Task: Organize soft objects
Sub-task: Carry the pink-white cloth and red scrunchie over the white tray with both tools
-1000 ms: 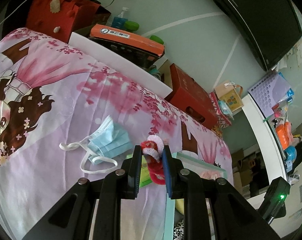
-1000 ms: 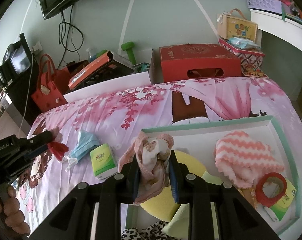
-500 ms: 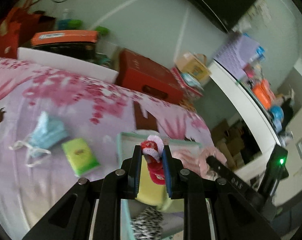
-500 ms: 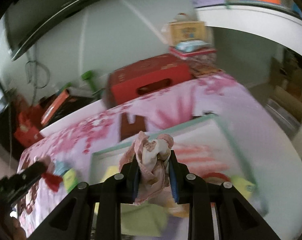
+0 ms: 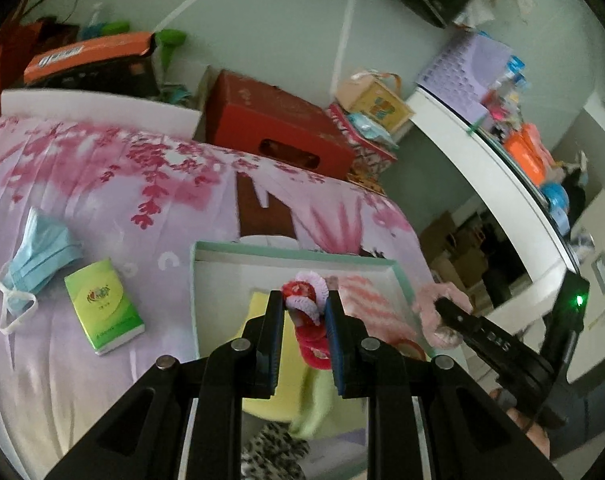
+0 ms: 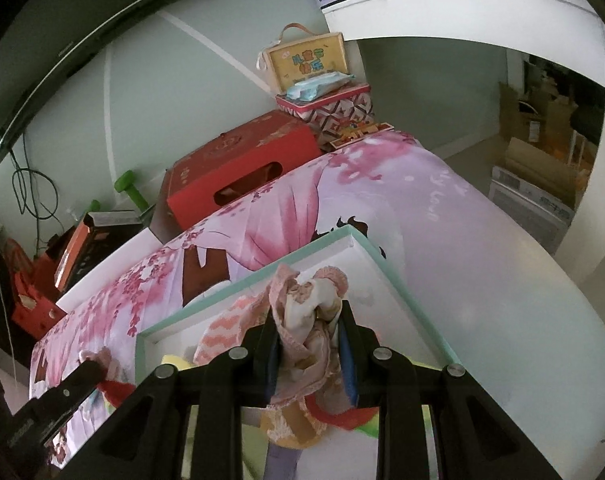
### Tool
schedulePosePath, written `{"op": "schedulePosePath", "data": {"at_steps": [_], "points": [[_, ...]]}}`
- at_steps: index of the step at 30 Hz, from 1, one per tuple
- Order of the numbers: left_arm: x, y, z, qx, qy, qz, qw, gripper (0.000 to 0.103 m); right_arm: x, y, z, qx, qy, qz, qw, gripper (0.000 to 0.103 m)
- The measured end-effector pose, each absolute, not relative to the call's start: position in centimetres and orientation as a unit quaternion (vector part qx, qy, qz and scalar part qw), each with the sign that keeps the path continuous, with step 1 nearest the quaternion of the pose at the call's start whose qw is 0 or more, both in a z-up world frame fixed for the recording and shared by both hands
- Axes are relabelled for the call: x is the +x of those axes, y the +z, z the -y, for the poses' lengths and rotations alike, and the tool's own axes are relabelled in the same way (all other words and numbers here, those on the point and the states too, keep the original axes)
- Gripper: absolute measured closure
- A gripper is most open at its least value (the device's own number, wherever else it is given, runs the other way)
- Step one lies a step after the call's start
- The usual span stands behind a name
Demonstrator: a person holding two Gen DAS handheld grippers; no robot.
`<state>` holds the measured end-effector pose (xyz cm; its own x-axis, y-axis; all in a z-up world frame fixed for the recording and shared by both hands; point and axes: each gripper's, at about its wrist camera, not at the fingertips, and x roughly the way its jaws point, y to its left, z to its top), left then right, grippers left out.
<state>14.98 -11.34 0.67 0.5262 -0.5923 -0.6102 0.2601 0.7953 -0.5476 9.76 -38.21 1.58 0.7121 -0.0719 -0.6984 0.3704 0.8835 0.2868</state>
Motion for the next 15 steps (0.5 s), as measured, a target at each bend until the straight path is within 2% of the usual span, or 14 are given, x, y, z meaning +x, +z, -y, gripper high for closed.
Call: {"op": "schedulePosePath", "data": {"at_steps": [15], "points": [[20.3,-3.6,10.2,-0.236,-0.210,-0.454,0.833,0.081,11.2,-0.2,39.5,0.227,-0.140,-0.372,0.889,0.074]]}}
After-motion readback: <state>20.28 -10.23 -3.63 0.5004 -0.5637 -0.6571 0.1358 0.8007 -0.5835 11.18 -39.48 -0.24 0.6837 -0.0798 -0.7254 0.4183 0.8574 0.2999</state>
